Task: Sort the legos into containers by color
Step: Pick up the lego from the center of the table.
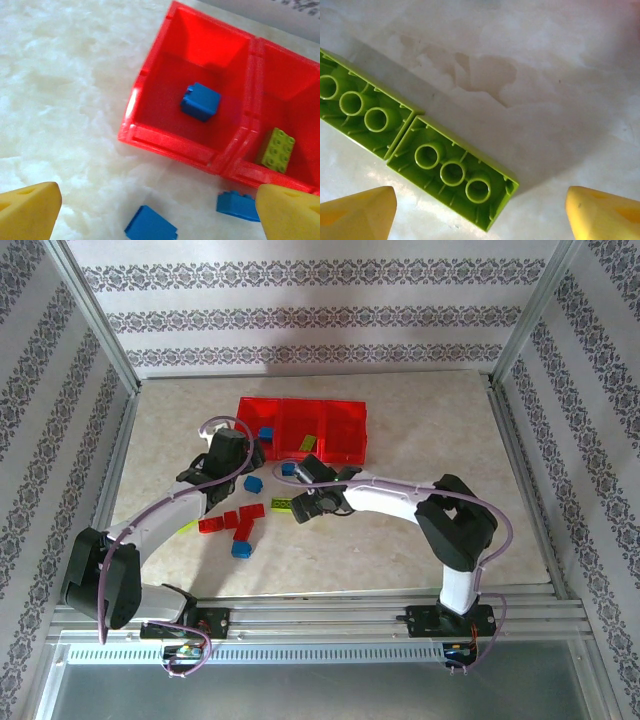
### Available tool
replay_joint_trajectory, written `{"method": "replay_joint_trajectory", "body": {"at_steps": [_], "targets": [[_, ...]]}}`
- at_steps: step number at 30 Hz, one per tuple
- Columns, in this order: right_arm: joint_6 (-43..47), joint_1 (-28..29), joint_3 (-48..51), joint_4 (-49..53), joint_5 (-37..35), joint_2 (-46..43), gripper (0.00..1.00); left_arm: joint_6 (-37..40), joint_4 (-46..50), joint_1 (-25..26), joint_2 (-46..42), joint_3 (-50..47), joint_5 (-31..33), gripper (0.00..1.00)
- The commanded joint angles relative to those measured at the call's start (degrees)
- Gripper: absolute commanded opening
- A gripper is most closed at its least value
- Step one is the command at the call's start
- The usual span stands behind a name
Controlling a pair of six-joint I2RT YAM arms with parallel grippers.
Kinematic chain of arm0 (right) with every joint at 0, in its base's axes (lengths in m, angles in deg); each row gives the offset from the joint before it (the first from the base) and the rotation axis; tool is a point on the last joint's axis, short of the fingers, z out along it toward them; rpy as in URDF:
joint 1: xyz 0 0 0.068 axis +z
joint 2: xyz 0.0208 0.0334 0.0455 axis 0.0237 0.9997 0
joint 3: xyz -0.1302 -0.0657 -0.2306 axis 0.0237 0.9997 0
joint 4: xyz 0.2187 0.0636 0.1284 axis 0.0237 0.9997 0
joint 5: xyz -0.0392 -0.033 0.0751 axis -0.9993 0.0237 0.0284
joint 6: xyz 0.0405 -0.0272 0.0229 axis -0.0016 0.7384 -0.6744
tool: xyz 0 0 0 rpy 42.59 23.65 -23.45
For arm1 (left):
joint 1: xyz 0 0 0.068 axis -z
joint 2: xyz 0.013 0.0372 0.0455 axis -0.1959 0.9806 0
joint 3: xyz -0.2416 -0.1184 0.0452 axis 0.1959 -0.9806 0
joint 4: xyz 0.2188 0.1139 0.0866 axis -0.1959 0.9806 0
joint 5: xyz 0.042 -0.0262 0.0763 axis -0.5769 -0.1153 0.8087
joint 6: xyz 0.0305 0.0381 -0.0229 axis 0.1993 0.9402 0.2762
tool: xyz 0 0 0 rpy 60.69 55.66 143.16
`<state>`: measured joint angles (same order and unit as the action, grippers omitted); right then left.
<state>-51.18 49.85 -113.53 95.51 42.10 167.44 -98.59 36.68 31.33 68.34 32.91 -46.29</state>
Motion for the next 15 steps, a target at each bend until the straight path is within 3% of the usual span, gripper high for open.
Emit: {"method": "replay_joint_trajectory", "body": {"at_steps": [1,15], "targets": [[1.5,-0.8,-2.1,2.9,-0.3,2.1,0.86,-2.9,-2.1,-1.7,-2.0,-1.6,-1.7,1.0],[2.6,-0.9,-3.2,3.8,-1.8,4.8,0.79,-3.7,-2.3,-5.1,-4.9,-4.4,-2.1,1.0]]}}
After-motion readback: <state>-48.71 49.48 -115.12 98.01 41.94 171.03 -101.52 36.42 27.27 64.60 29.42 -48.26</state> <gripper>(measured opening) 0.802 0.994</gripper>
